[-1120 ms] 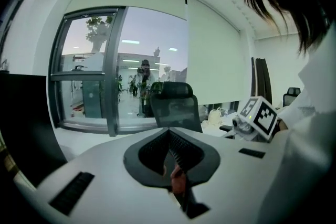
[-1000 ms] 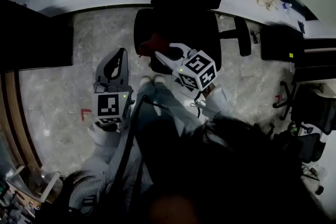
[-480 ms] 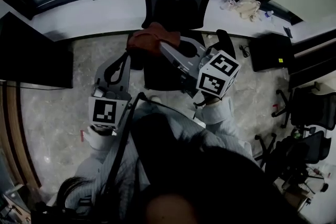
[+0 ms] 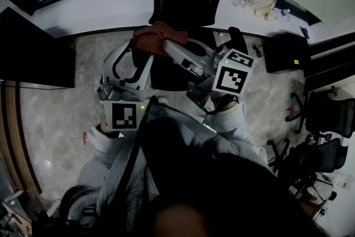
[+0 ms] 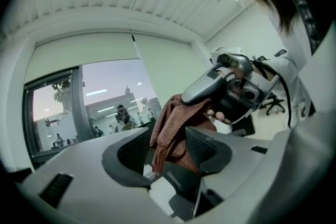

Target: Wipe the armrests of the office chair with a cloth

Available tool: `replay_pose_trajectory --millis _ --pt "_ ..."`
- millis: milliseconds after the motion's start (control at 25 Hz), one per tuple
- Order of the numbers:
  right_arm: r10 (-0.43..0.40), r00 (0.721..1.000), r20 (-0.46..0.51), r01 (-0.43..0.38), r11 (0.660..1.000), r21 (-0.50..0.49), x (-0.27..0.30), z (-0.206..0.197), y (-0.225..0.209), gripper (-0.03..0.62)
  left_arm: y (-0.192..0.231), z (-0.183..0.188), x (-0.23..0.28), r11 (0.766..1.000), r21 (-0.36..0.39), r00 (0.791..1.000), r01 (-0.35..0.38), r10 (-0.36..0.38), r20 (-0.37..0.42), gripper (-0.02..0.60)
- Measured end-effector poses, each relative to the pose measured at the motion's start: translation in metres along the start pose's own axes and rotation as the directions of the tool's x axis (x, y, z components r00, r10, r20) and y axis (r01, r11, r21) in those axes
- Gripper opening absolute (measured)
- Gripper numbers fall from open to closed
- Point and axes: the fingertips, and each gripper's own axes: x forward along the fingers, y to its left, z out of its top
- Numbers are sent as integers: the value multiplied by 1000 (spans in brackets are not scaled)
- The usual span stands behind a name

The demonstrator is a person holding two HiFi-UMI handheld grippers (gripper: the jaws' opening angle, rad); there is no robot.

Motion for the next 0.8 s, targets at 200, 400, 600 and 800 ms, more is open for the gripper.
replay_pose_trajectory --millis 200,400,600,800 --pt "65 997 -30 -61 991 122 6 1 1 32 -9 -3 10 980 195 998 -34 42 -35 208" --pt "121 985 -121 -103 984 146 12 -14 10 32 -1 6 18 942 310 991 -127 130 11 216" --pt "154 979 -134 -131 978 165 13 -22 13 32 -2 2 23 943 312 993 -118 116 25 192" --pt "163 978 -130 -144 979 147 10 -19 6 35 -7 -1 31 965 248 996 -86 92 -11 49"
